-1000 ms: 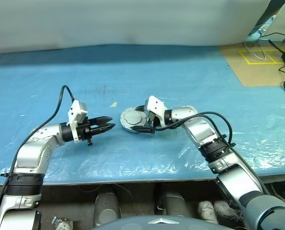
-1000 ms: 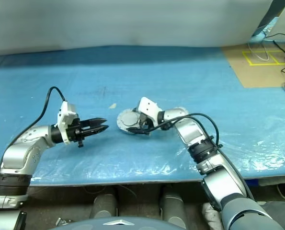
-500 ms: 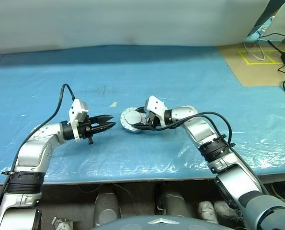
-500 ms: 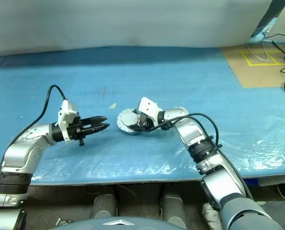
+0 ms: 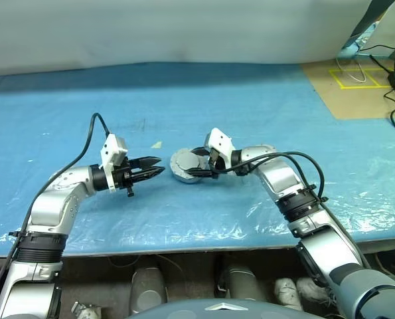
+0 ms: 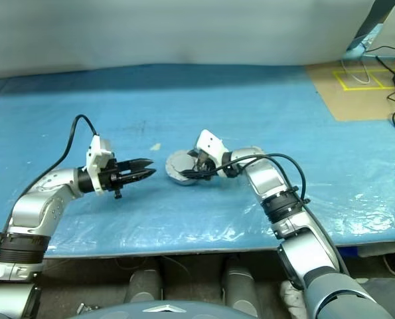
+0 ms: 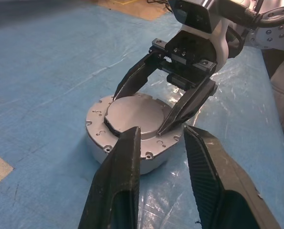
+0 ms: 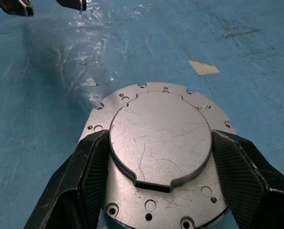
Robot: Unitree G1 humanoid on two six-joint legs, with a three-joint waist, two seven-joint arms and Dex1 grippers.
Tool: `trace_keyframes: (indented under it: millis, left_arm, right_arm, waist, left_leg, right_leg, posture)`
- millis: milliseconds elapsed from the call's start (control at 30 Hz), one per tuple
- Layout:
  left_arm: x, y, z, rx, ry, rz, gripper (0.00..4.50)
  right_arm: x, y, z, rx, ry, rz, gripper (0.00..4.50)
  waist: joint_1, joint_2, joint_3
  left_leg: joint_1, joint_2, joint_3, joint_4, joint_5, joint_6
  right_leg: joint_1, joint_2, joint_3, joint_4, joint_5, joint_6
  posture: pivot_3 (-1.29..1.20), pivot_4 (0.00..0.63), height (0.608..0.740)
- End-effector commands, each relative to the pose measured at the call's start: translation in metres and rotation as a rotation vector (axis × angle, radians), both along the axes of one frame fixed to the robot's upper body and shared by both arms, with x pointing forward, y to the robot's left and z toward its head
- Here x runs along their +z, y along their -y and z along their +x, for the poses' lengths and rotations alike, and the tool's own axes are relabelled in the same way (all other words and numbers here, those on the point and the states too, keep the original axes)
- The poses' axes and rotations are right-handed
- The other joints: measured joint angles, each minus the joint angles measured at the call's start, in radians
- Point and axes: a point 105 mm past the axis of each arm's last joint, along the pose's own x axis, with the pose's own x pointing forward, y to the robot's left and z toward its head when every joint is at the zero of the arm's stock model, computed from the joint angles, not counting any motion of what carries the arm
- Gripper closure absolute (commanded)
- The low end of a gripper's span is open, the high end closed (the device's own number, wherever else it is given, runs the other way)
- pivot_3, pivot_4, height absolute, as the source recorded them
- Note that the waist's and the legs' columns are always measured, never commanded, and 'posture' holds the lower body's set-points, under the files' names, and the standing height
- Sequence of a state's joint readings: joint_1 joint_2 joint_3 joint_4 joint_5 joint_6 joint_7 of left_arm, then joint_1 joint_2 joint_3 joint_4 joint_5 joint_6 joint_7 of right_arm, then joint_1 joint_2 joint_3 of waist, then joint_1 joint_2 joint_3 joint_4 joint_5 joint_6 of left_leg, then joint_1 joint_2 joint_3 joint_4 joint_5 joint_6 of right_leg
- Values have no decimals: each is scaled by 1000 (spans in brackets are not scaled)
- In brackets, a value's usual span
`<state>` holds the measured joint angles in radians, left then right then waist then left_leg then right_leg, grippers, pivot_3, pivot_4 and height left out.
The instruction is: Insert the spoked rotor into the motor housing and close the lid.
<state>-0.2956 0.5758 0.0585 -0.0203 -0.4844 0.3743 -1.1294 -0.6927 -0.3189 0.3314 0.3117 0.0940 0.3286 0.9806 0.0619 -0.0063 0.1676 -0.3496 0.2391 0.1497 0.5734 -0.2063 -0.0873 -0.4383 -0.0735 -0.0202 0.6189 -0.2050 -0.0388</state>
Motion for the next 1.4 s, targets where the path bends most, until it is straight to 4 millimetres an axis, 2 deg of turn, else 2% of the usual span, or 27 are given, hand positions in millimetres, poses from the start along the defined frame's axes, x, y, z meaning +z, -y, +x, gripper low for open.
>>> trace_keyframes:
  millis: [33,233,400,500,633,767,967,1167,1400]
  left_arm:
    - [11,2,-1,-14,47,-5,3039]
    - [12,3,-1,-15,50,-4,3039]
    - [12,4,0,-16,53,-3,3039]
    - [12,5,1,-18,53,-4,3039]
    - [12,8,3,-17,57,-6,3039]
    - [12,9,3,-16,57,-12,3039]
    - [11,9,3,-15,57,-13,3039]
    - [12,9,4,-16,60,-12,3039]
    - [13,9,5,-18,63,-12,3039]
  right_arm:
    - [8,-5,2,-2,44,10,1514]
    - [-2,5,5,-15,44,-28,1514]
    - [34,3,9,-4,38,93,1514]
    - [39,4,10,10,55,80,1514]
    - [27,5,15,-18,51,40,1514]
    - [13,5,10,-7,42,4,1514]
    - [-3,13,17,-60,31,-36,1514]
    - [-5,13,21,-93,11,-5,1514]
    - [-22,19,31,-170,-29,-35,1514]
  waist:
    - [0,0,0]
    - [0,0,0]
    - [0,0,0]
    - [0,0,0]
    - [0,0,0]
    - [0,0,0]
    - [0,0,0]
    - [0,0,0]
    - [-9,0,0]
  left_leg:
    - [0,0,0,0,0,0]
    - [0,0,0,0,0,0]
    - [0,0,0,0,0,0]
    - [0,0,0,0,0,0]
    - [0,0,0,0,0,0]
    - [-1,0,0,0,0,0]
    - [-1,0,0,0,0,0]
    - [0,0,0,1,0,0]
    - [2,0,0,3,0,0]
  right_leg:
    - [0,0,0,0,0,0]
    - [0,0,0,0,0,0]
    - [0,0,0,0,0,0]
    - [-1,0,0,0,0,0]
    - [-1,0,0,0,0,0]
    - [-1,0,0,0,0,0]
    - [-1,0,0,0,0,0]
    - [1,0,1,4,0,-1]
    - [3,0,1,5,0,-2]
  posture:
    - [0,150,740]
    - [0,150,740]
    - [0,150,740]
    - [0,150,740]
    - [0,150,740]
    - [0,150,740]
    - [0,150,740]
    - [0,150,740]
    - [0,150,740]
